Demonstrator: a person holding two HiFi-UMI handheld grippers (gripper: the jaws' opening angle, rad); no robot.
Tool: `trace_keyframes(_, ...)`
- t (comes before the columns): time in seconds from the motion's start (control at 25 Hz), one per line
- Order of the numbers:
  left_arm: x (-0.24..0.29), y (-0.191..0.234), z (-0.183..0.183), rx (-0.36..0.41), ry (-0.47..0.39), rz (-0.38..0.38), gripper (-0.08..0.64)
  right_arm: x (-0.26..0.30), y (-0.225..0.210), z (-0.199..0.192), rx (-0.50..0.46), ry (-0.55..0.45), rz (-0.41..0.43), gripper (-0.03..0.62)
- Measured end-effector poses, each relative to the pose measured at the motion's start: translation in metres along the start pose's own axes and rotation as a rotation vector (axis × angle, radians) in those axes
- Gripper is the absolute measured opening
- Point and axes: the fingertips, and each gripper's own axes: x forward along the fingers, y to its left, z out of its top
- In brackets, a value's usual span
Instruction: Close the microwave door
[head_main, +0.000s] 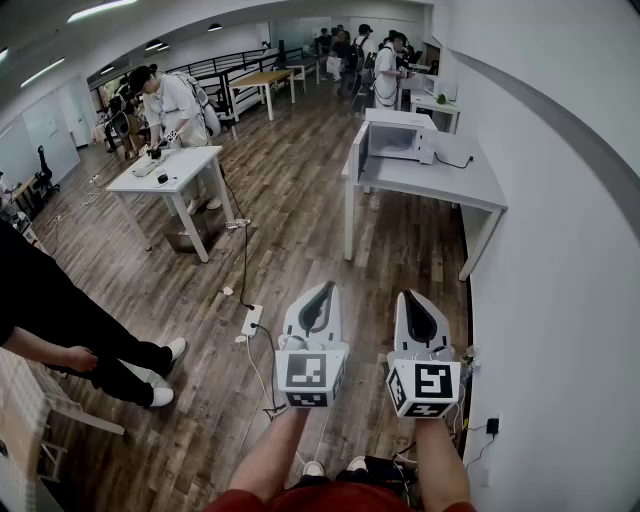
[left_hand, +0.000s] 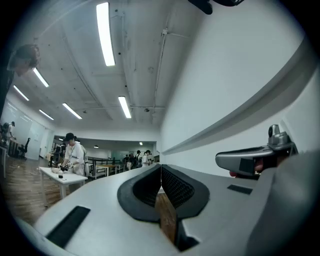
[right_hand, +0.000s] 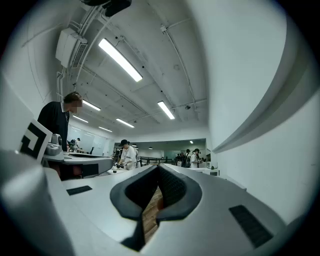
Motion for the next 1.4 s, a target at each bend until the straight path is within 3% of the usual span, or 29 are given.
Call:
trace_keyframes(0.96, 0.047, -0.059, -0.013, 0.005, 0.009, 0.007, 0.028, 0.005, -0.076, -0.020, 0.039, -0.004, 0.006, 0.028)
trace_keyframes(1.4, 0.104, -0.046, -0.034, -0.008, 0.006, -0.002, 0.028, 0.054, -0.102, -0.049, 0.035, 0.017, -0.013, 0.028)
